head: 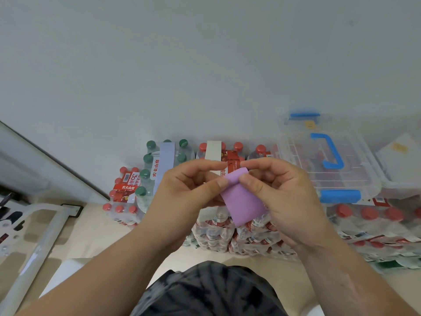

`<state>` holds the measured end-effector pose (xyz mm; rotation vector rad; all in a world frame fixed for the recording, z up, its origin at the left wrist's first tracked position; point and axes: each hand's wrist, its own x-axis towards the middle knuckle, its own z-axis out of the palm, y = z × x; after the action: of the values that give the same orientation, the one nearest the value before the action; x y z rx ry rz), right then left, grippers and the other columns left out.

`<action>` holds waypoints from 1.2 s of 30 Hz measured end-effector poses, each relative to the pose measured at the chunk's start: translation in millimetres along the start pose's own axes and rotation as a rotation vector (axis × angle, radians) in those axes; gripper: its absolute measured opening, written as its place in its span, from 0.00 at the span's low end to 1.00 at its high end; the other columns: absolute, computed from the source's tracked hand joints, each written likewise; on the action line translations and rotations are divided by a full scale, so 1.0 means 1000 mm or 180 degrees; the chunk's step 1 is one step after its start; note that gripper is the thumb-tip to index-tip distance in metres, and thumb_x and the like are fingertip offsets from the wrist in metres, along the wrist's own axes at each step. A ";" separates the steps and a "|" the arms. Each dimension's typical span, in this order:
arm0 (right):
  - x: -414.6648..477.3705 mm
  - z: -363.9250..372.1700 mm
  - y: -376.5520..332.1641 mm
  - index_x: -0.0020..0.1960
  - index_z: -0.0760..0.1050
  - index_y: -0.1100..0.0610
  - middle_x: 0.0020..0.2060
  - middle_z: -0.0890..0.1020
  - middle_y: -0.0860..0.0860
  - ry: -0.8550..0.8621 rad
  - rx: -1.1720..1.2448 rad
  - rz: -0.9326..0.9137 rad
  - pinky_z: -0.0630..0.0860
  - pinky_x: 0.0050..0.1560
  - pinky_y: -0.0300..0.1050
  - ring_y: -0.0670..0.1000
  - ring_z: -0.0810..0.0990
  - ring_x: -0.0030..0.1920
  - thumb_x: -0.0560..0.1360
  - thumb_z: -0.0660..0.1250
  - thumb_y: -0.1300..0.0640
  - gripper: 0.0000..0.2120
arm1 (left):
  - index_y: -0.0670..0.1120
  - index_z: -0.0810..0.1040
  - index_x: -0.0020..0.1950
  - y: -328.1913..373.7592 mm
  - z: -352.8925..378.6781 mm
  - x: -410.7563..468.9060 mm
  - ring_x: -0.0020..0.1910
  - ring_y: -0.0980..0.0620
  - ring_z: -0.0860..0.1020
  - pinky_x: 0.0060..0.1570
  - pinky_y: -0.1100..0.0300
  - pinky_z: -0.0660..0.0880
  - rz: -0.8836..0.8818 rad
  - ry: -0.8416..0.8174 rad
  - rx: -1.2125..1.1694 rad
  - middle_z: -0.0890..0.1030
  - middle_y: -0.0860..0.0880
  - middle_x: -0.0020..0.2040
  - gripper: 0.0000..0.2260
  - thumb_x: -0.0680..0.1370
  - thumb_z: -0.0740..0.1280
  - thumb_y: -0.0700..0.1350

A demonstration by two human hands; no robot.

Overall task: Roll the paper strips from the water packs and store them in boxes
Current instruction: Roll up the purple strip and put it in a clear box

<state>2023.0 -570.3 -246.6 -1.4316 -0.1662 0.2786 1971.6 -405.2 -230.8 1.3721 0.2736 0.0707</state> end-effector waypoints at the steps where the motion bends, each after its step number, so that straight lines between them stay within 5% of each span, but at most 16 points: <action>1: 0.000 0.000 -0.001 0.50 0.83 0.54 0.39 0.87 0.50 -0.0018 0.0008 -0.0012 0.81 0.43 0.38 0.45 0.84 0.41 0.66 0.74 0.55 0.13 | 0.41 0.85 0.51 -0.001 -0.001 0.000 0.42 0.42 0.83 0.42 0.53 0.80 -0.0111 -0.0079 -0.0102 0.84 0.38 0.44 0.11 0.69 0.73 0.40; 11: 0.001 0.007 0.001 0.47 0.84 0.49 0.39 0.87 0.51 0.0237 0.0066 0.0123 0.81 0.41 0.39 0.47 0.85 0.41 0.64 0.74 0.49 0.12 | 0.45 0.87 0.42 -0.004 -0.004 0.002 0.40 0.45 0.85 0.42 0.55 0.82 0.0156 0.0068 0.0369 0.86 0.41 0.42 0.07 0.65 0.76 0.40; 18: 0.001 0.008 0.004 0.52 0.83 0.53 0.39 0.88 0.50 0.0137 0.0132 0.0185 0.81 0.43 0.39 0.48 0.87 0.42 0.71 0.74 0.59 0.09 | 0.46 0.86 0.40 -0.004 -0.006 0.002 0.40 0.43 0.84 0.43 0.54 0.82 0.0334 0.0037 0.0437 0.86 0.40 0.41 0.08 0.63 0.78 0.38; 25: 0.001 0.010 0.004 0.52 0.82 0.56 0.41 0.88 0.52 0.0215 0.0383 0.0053 0.82 0.44 0.41 0.47 0.85 0.43 0.68 0.74 0.55 0.13 | 0.39 0.84 0.51 -0.006 -0.005 0.002 0.41 0.36 0.83 0.43 0.43 0.82 0.0132 0.0079 0.0232 0.85 0.35 0.44 0.11 0.70 0.75 0.40; 32: -0.001 0.010 0.003 0.53 0.81 0.53 0.38 0.87 0.51 0.0192 0.0147 0.0110 0.82 0.41 0.44 0.46 0.85 0.41 0.70 0.72 0.49 0.14 | 0.41 0.85 0.45 -0.005 -0.004 0.002 0.38 0.45 0.85 0.40 0.53 0.81 0.0281 0.0213 0.0441 0.86 0.40 0.40 0.09 0.66 0.75 0.40; 36: 0.001 0.010 0.008 0.51 0.82 0.54 0.38 0.87 0.52 0.0294 0.0125 0.0205 0.83 0.44 0.48 0.49 0.86 0.42 0.73 0.74 0.56 0.07 | 0.46 0.87 0.41 -0.007 -0.005 0.004 0.43 0.35 0.83 0.48 0.43 0.83 0.0325 0.0173 0.0559 0.86 0.39 0.42 0.08 0.63 0.77 0.40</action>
<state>2020.8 -559.7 -253.1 -1.4096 -0.0390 0.2666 1973.2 -401.3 -238.7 1.5602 0.2597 0.1722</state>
